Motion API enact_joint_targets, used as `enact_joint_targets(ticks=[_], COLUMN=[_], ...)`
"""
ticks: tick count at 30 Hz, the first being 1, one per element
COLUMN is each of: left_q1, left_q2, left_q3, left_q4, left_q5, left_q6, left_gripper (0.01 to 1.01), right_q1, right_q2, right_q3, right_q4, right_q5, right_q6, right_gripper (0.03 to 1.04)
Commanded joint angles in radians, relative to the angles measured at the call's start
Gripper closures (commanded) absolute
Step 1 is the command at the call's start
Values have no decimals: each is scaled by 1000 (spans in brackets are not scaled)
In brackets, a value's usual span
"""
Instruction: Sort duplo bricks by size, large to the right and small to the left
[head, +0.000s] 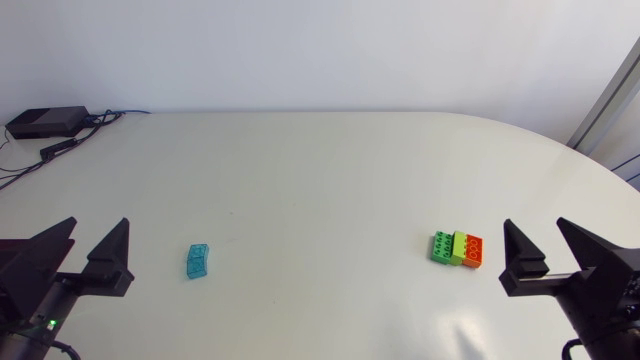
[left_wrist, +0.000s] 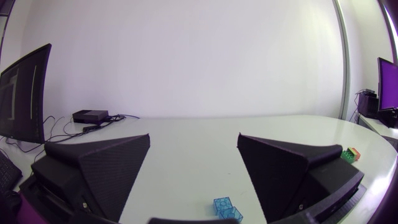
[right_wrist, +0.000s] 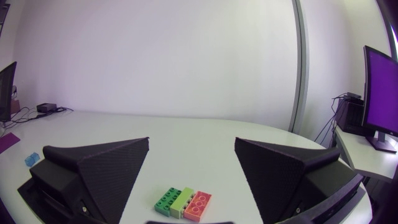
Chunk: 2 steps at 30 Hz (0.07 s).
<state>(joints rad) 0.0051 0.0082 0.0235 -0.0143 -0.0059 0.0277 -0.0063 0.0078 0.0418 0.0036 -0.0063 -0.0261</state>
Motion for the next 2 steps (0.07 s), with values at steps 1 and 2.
enact_joint_targets(ticks=[1,2], left_q1=[-5,-5], left_q2=[-8,-8], left_q3=[-23,-23], left_q4=[14,14], left_q5=[6,6], left_q6=[-28,-28], left_gripper=[51,51], right_q1=[6,6], right_q2=[-8,-8], right_q3=[-42,-42], right_q4=[-4,-4], right_q5=[6,6], right_q6=[26,26], right_gripper=[69,69])
